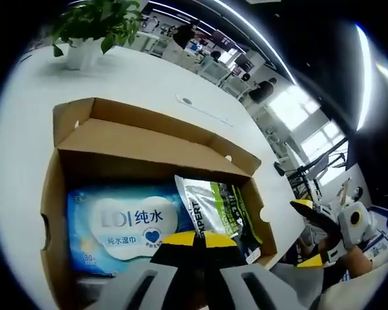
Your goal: Operate the shoe box by opening the lid, removing the specified soft item, and placing it in the target area until the item is outside and the box remains undamaged.
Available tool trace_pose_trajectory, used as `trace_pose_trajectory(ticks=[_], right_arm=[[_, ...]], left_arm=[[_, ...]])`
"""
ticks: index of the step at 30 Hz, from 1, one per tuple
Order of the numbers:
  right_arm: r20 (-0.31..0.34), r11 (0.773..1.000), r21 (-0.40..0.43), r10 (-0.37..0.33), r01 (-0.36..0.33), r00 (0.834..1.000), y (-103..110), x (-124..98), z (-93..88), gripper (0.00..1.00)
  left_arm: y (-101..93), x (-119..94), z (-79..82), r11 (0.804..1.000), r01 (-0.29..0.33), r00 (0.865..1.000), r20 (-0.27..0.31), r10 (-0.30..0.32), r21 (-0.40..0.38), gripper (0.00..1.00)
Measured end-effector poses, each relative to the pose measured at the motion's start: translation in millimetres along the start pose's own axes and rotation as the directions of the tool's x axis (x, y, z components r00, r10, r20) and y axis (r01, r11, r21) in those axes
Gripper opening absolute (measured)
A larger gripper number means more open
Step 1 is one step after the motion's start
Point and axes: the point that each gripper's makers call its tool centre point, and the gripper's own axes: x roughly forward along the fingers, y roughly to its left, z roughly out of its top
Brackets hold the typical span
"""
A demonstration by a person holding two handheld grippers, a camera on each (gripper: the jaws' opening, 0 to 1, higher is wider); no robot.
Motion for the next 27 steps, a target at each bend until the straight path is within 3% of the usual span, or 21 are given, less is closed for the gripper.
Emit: trace_pose_trajectory(ticks=[9, 18, 27], right_arm=[[-0.01, 1.0, 0.004, 0.005, -0.005, 1.0, 2.6, 10.0, -3.5, 0.64], [-0.017, 1.0, -0.01, 0.014, -0.014, 1.0, 8.5, 25.4, -1.6, 0.55], [-0.033, 1.0, -0.017, 0.009, -0.009, 0.999, 12.7, 43.1, -3.9, 0.46]], left_arm=[[-13.2, -4.7, 12.8, 1.0, 0.005, 1.0, 0.009, -0.005, 0.002, 0.0], [-26.4, -9.0, 20.0, 0.999, -0.026, 1.0, 0.002, 0.026, 0.047, 0.0], [-38.5, -12.7, 26.1, 0.999, -0.015, 1.0, 0.007, 0.014, 0.052, 0.0]])
